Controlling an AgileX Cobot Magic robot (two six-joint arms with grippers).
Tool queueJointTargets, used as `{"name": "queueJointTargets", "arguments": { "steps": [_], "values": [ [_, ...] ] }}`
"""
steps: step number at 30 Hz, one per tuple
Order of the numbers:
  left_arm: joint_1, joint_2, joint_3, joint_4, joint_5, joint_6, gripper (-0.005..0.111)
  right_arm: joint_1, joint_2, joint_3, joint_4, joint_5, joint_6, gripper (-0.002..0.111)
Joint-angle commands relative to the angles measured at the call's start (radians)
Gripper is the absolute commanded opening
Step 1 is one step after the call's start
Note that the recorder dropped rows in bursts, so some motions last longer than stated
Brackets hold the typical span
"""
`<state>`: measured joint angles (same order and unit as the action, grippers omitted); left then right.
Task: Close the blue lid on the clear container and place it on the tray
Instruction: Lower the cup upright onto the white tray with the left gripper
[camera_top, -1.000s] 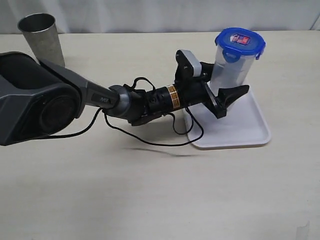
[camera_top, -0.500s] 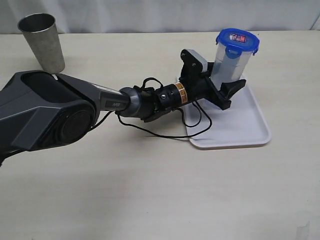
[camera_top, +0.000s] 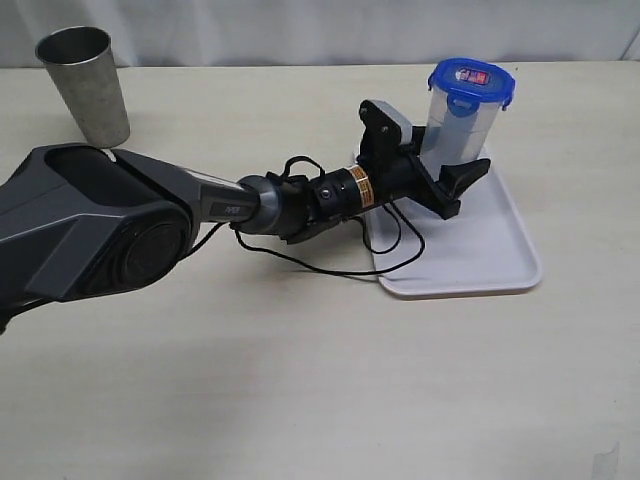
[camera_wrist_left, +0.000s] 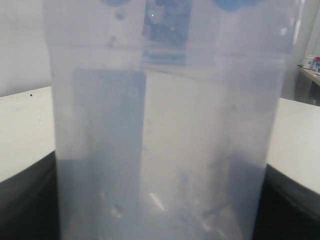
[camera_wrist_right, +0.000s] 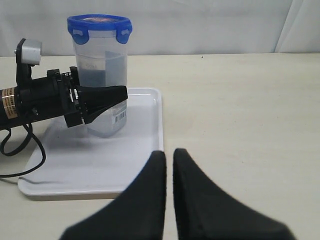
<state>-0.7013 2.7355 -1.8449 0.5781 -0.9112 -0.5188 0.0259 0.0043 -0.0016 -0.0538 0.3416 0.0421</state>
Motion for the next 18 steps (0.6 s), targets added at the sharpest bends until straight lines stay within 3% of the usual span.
{"name": "queueJointTargets", "arguments": {
  "steps": [1,5,13,16,18],
  "values": [
    [-0.001,0.001,0.001,0.102,0.067,-0.040,0.000,-0.006,-0.004,0.002,-0.007,0.001,-0.004,0.005],
    [0.005,-0.006,0.001,0.119,0.069,-0.040,0.016,-0.006,-0.004,0.002,-0.007,0.001,-0.004,0.005],
    [0.016,-0.022,0.001,0.145,0.116,-0.040,0.082,-0.006,-0.004,0.002,-0.007,0.001,-0.004,0.005],
    [0.016,-0.022,0.001,0.145,0.134,-0.040,0.092,-0.006,-0.004,0.002,-0.007,0.001,-0.004,0.005],
    [0.016,-0.022,0.001,0.145,0.132,-0.040,0.093,-0.006,-0.004,0.002,-0.007,0.001,-0.004,0.005]
  ]
}}
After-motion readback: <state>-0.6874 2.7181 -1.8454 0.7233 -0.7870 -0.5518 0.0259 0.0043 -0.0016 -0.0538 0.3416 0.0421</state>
